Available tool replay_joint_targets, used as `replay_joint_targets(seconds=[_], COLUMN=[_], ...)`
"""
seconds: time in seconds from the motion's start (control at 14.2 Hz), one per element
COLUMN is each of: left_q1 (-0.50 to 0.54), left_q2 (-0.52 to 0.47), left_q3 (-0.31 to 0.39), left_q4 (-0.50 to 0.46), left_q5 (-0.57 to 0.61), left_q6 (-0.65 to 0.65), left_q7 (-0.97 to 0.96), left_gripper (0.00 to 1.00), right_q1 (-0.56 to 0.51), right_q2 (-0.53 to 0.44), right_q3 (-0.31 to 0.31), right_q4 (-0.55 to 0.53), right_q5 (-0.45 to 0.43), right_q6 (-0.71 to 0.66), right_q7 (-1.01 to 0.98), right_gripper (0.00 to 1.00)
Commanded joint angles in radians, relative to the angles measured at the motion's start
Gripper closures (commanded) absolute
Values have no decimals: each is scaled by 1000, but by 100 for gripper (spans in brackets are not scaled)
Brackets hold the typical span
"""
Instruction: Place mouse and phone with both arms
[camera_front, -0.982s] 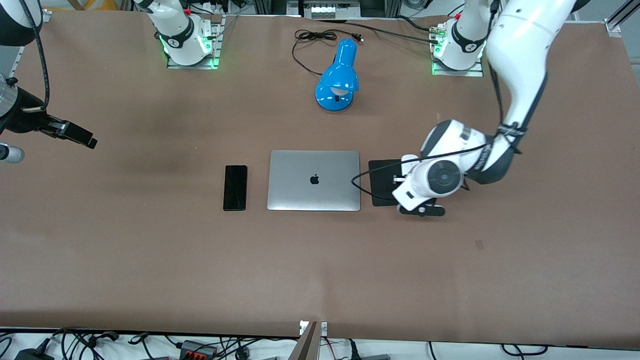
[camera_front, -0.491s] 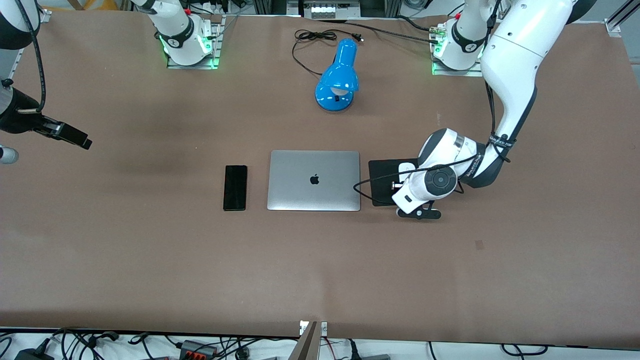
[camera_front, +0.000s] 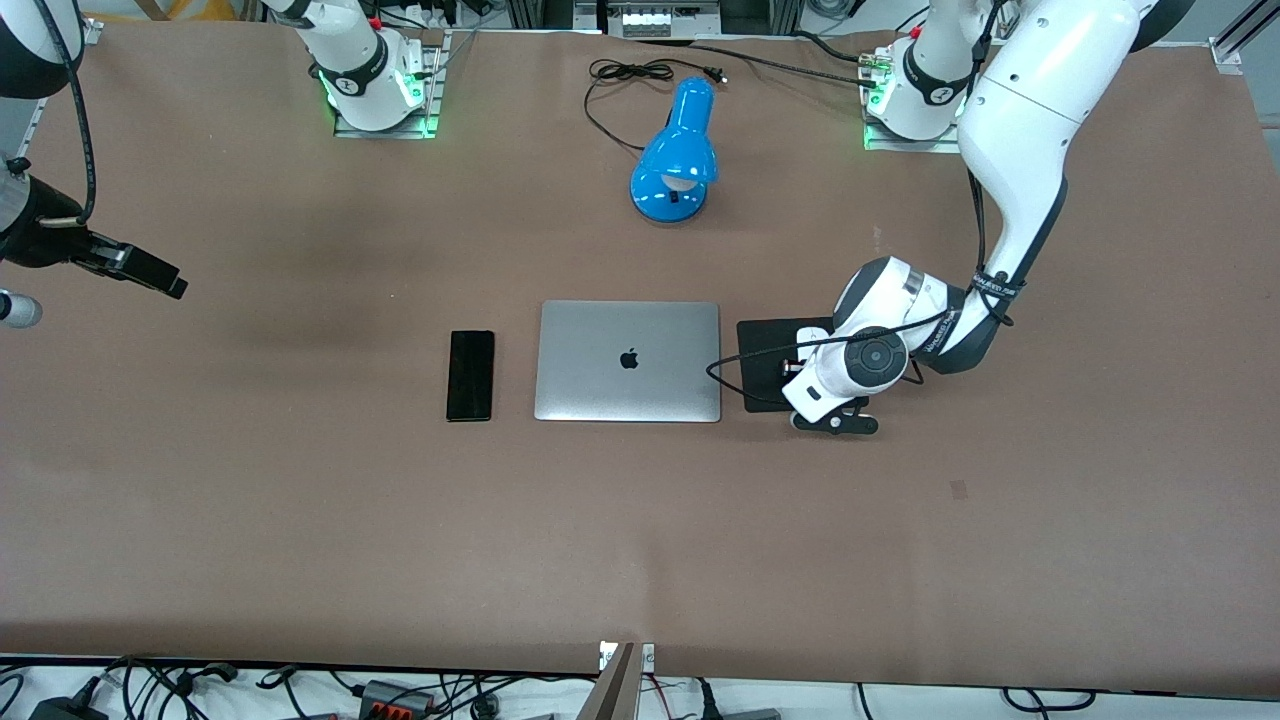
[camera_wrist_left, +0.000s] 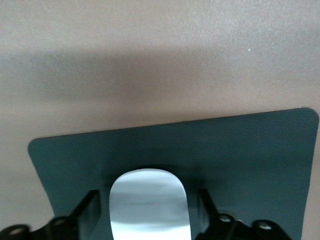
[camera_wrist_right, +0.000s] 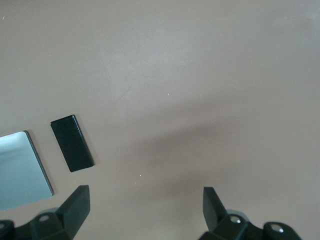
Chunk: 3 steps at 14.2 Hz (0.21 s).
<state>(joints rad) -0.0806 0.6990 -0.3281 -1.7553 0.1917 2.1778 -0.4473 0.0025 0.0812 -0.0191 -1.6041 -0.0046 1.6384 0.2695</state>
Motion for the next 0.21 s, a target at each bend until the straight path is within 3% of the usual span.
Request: replay_joint_targets(seconds=[0.0, 0.14], left_q1=[5, 7], left_q2=[-81, -151], left_q3=[-2, 0], left_q4=[-16, 16], left_q5=[25, 25], left_q6=[-6, -79], left_q7=[-1, -4], left_gripper=[0, 0], right_q1=[14, 13], right_q2=[-6, -8], right_q3=[-12, -13], right_q4=[-5, -7], right_q5=[12, 12], right_q6=[1, 3], right_q7=[-4, -12], right_gripper=[0, 0])
